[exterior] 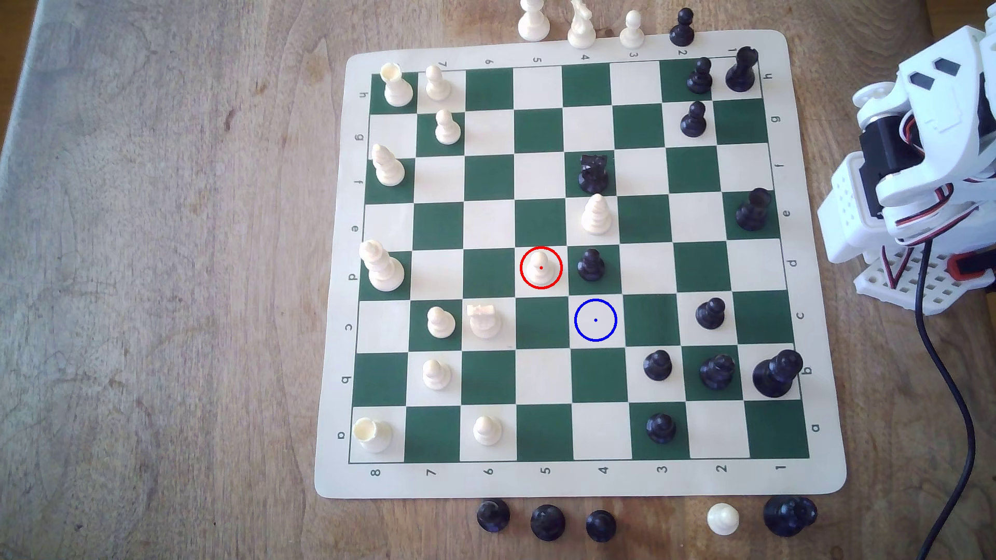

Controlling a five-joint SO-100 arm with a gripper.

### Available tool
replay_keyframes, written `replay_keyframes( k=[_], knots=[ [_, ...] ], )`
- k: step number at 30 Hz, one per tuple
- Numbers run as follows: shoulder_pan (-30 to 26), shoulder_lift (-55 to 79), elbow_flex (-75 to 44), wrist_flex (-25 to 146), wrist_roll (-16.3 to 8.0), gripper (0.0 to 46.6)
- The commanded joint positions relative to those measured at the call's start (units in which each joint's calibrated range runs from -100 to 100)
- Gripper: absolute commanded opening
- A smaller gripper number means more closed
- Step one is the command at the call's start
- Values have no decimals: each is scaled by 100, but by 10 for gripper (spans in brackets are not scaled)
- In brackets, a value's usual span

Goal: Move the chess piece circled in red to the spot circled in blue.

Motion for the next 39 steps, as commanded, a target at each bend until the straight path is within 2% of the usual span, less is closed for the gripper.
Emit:
replay_keyframes(
  k=[1, 9, 10, 14, 15, 22, 23, 27, 29, 31, 32, 36, 39],
  knots=[
    [236, -11, 108, 29, -5, 2],
    [134, -11, -91, 2199, -5, 2],
    [134, -11, -300, 3206, -5, 2],
    [126, -11, -735, 4852, -20, 2],
    [119, -11, -1179, 6245, -29, 2],
    [666, 6, -1941, 9152, -44, 2],
    [682, 6, -2222, 10192, -54, 2],
    [791, 23, -2530, 11208, -54, 3],
    [862, 82, -2838, 12092, -54, 25],
    [799, 303, -3101, 12543, -54, 33],
    [690, 812, -3536, 13026, -63, 9],
    [494, 2018, -4588, 14181, -298, 2],
    [345, 2875, -5195, 14590, -376, 41]
  ],
)
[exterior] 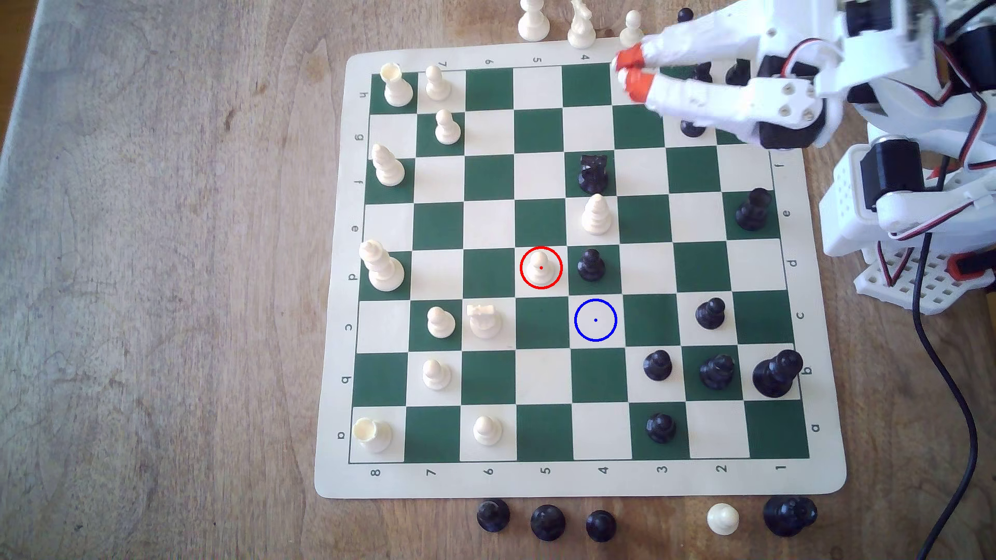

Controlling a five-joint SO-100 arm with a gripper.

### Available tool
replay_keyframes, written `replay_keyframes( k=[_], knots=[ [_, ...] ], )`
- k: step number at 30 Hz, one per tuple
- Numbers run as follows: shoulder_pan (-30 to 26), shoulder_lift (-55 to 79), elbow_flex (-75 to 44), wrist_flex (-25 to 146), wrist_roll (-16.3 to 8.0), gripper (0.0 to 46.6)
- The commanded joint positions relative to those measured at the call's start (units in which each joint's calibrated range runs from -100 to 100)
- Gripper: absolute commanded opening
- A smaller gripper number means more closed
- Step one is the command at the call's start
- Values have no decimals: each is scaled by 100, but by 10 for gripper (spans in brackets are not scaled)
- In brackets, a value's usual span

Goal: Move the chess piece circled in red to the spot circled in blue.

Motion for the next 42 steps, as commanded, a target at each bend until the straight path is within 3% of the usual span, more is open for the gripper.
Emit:
replay_keyframes(
  k=[1, 2, 3, 8, 16, 18, 19, 22, 30, 42],
  knots=[
    [-226, 1260, -1337, 706, -98, 65],
    [-281, 1617, -1654, 1083, -127, 104],
    [-289, 1804, -1835, 1263, -156, 111],
    [-109, 2941, -3059, 2091, -274, 127],
    [-515, 4325, -4057, 2942, -400, 138],
    [-531, 4715, -4492, 3172, -537, 139],
    [-531, 5216, -5126, 3565, -742, 133],
    [-555, 5607, -5616, 3810, -860, 130],
    [-641, 6515, -5951, 3712, -1026, 133],
    [-437, 7534, -5924, 3221, -947, 149]
  ],
)
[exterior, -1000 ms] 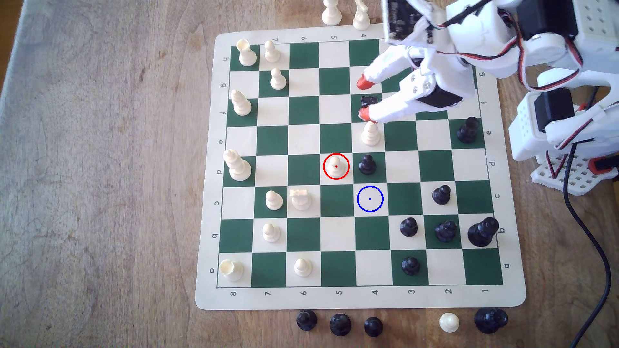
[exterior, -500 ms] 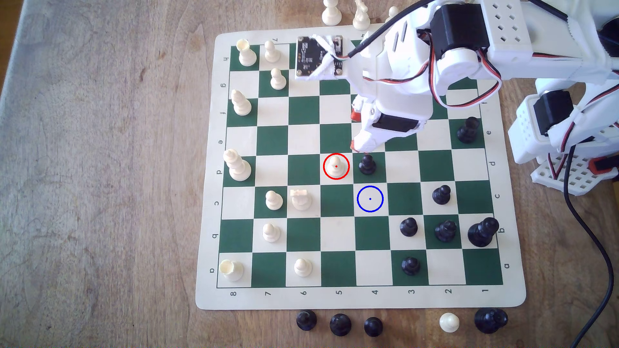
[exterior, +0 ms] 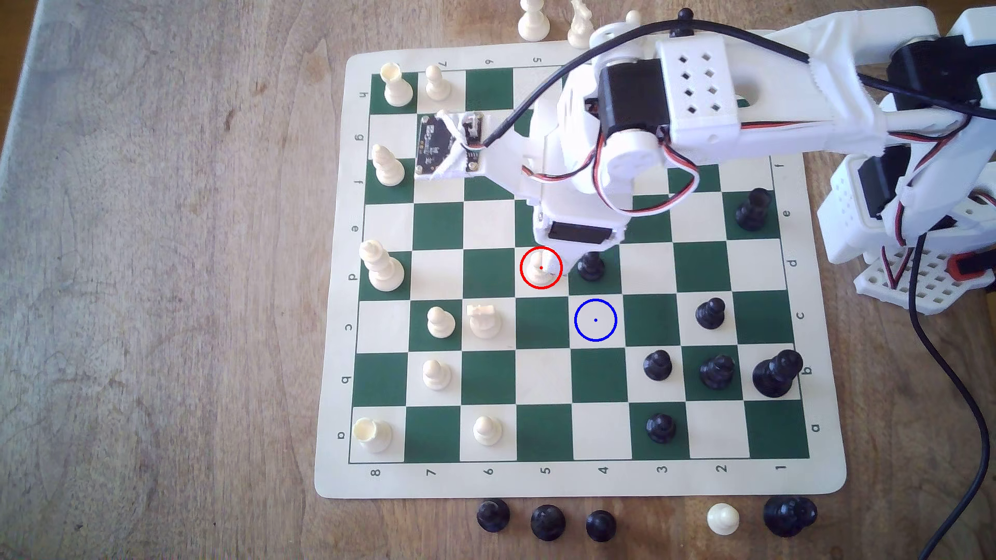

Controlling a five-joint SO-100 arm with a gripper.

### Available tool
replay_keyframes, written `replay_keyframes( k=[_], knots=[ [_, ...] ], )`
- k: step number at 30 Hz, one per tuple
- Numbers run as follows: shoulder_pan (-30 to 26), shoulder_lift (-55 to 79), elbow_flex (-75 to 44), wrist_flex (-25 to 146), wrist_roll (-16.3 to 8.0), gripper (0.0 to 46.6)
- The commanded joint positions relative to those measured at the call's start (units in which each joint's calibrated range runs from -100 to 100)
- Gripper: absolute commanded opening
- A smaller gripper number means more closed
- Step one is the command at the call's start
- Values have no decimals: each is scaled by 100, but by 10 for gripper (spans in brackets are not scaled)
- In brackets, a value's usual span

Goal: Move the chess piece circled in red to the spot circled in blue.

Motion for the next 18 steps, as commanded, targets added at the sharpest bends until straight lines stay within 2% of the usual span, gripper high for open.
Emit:
replay_keyframes(
  k=[1, 18],
  knots=[
    [50, 86, -375, -230, 34, 149],
    [120, 799, -411, -591, 103, 152]
  ],
)
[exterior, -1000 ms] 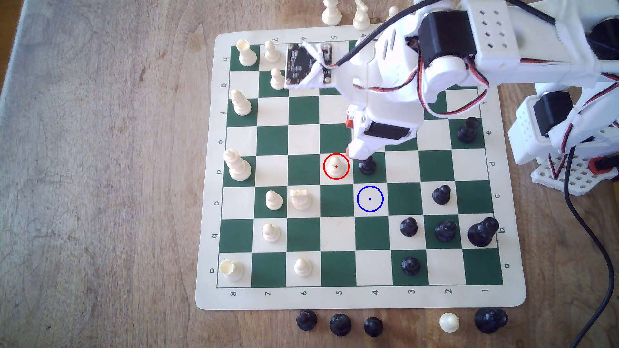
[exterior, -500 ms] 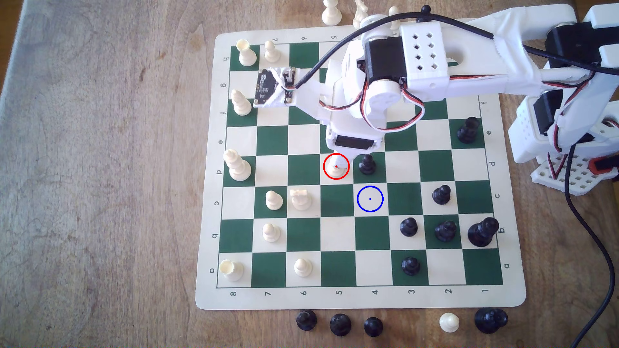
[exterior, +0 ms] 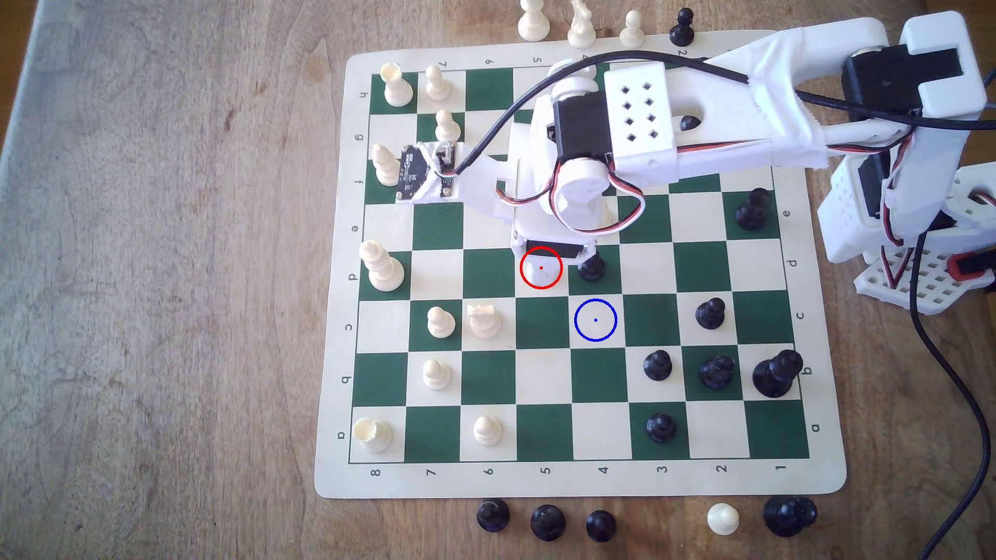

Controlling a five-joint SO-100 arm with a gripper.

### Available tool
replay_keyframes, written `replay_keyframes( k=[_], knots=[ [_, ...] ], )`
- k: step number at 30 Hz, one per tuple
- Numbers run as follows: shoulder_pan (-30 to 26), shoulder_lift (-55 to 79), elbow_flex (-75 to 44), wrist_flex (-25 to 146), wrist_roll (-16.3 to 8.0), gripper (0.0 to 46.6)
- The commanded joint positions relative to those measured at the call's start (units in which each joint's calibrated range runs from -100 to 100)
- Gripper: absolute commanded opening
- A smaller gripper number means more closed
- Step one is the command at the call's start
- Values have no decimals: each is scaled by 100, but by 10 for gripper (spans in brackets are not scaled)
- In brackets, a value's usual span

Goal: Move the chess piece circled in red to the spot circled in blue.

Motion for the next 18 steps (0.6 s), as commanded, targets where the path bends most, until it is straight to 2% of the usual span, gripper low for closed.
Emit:
replay_keyframes(
  k=[1, 18],
  knots=[
    [83, -73, -393, -81, 44, 152],
    [123, 386, -303, -368, 98, 154]
  ],
)
